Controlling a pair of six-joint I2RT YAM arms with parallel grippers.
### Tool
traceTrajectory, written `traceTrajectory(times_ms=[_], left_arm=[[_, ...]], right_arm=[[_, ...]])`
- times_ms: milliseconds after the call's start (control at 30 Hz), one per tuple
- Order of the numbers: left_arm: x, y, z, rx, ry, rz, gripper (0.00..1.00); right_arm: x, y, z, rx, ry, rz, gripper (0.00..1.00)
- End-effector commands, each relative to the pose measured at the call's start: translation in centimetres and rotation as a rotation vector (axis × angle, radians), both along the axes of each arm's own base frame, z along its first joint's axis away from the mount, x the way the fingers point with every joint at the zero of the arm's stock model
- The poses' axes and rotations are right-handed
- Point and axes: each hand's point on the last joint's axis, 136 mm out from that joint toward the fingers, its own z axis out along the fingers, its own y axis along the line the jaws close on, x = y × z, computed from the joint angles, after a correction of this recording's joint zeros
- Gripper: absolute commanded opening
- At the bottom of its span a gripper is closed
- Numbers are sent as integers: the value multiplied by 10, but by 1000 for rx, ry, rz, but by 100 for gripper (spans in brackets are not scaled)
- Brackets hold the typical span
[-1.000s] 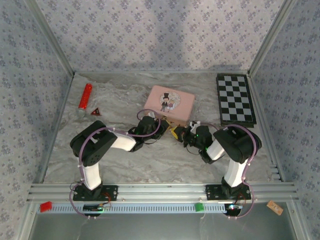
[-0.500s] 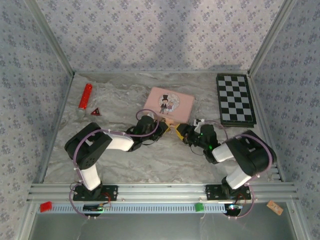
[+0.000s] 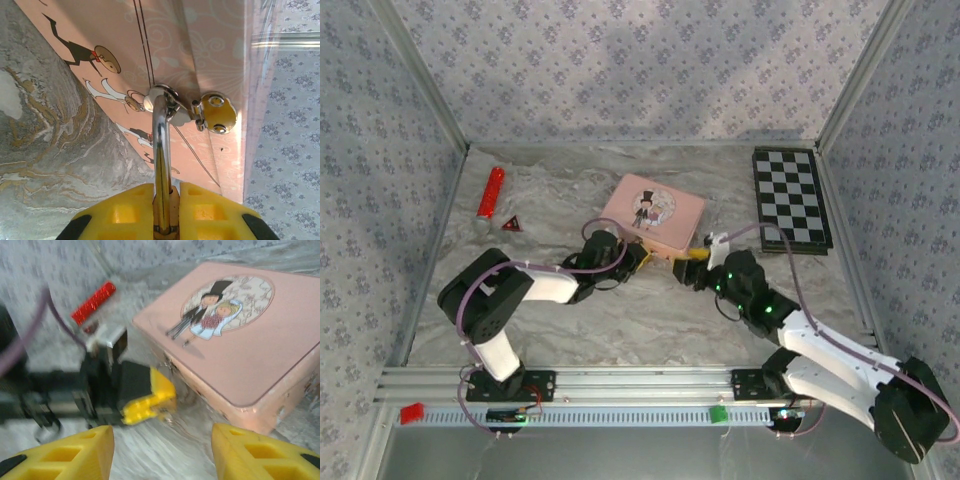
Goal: Unlock the padlock with the key
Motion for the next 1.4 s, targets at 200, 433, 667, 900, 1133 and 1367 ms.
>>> traceTrajectory(times_ms=[200,433,667,900,1133,1367], left_arm=[[5,0,61,-60,-130,-10,0],[1,-1,61,-69,-127,-26,0],[-5,-4,58,-85,-123,-41,0],[-11,-14,50,-109,-100,-66,0],[-13,-31,44,-140,-76,-102,0],[-13,-33,45,-144,-77,-107,0]], right_arm=[[-31,54,-38,-513,-463,302,62],[-15,53,-38,-572,-524,222,59],[4,54,-44,-639,-544,171,52],[16,52,-58,-657,-515,167,45],[17,53,-67,-681,-504,173,43],[18,55,-77,-722,-496,173,41]])
